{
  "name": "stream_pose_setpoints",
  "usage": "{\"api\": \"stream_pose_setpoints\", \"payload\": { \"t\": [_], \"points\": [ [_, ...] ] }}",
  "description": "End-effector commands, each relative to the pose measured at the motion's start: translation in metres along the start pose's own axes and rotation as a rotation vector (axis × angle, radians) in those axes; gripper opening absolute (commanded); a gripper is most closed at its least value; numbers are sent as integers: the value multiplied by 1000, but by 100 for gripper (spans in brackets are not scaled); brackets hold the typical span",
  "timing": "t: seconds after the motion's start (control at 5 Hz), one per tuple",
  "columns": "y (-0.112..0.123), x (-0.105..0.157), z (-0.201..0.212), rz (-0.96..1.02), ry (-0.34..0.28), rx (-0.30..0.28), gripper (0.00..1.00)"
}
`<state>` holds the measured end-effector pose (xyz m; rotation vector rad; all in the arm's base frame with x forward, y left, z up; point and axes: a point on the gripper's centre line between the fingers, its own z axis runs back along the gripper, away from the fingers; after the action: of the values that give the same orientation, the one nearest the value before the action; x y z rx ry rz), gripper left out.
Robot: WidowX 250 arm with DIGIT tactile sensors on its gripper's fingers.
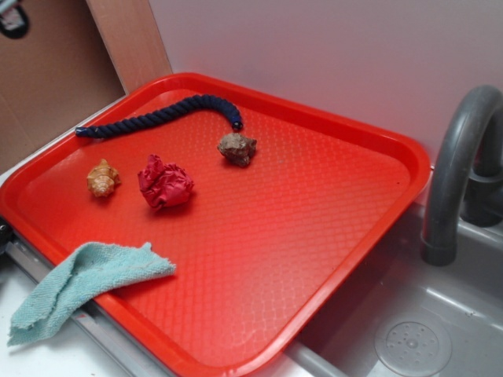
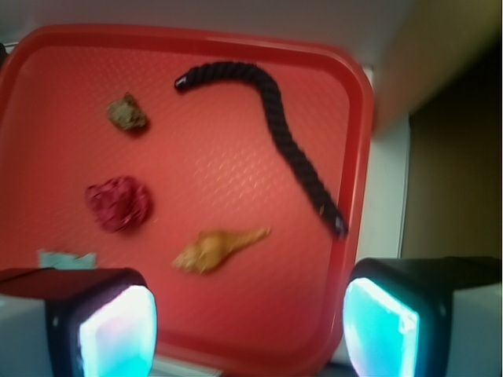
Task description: Grab the blue rope.
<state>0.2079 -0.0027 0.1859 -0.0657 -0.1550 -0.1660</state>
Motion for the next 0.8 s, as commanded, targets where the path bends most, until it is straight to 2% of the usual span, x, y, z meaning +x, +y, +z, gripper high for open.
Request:
{"api": "stream_pose_setpoints", "payload": {
  "t": [0.0, 0.2, 0.4, 0.6],
  "points": [
    [7, 56, -53, -333, -109, -17, 100],
    [12, 73, -88, -319, -84, -3, 100],
    [24, 80, -130, -276, -9, 59, 100],
    [29, 81, -161, -277, 42, 81, 100]
  ]
}}
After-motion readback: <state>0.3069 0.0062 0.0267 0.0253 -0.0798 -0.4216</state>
